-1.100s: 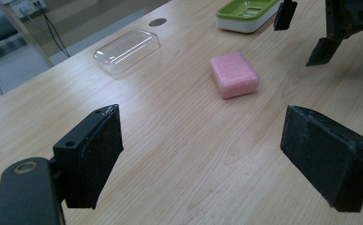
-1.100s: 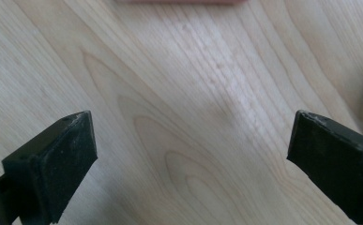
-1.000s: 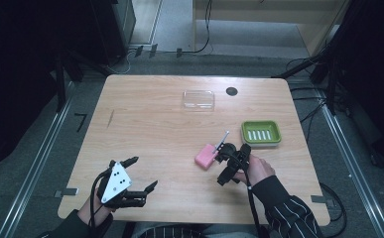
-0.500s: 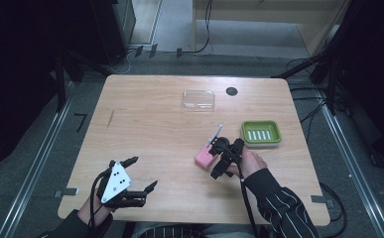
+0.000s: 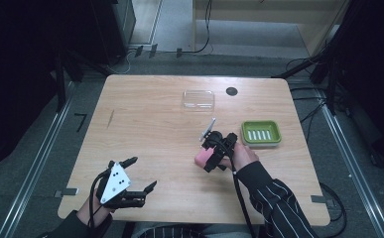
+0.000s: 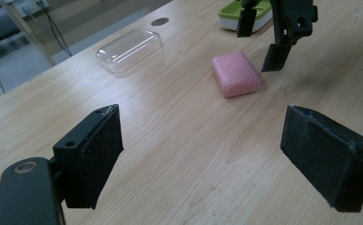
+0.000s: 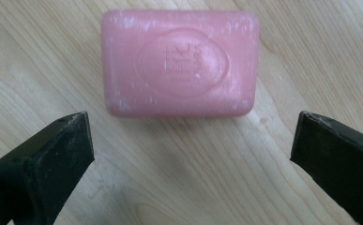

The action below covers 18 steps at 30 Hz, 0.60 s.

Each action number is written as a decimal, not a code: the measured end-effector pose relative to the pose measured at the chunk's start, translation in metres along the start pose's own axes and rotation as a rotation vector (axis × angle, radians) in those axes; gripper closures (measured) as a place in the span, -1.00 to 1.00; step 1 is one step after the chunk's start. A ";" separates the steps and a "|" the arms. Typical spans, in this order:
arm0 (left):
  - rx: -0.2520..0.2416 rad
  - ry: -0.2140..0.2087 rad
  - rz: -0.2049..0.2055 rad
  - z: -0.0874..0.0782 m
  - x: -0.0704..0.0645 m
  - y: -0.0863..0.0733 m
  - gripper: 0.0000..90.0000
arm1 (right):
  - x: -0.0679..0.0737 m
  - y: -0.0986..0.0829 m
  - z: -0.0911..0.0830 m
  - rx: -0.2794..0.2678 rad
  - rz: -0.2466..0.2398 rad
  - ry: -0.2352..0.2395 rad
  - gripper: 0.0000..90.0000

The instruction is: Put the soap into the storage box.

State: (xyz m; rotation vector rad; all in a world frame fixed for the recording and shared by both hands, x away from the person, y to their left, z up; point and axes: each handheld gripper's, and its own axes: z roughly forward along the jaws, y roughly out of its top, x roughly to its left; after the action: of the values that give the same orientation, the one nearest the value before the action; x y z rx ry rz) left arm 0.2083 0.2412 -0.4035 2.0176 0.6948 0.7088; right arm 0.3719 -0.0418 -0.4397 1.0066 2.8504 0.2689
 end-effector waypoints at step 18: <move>-0.004 0.006 -0.008 -0.002 0.001 -0.001 -0.69 | -0.007 0.031 0.015 0.035 -0.009 0.055 -1.00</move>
State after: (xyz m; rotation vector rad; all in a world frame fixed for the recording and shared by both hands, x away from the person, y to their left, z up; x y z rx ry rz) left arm 0.2075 0.2432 -0.4035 2.0094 0.7041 0.7111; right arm 0.3983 -0.0204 -0.4481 1.0074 2.9187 0.2503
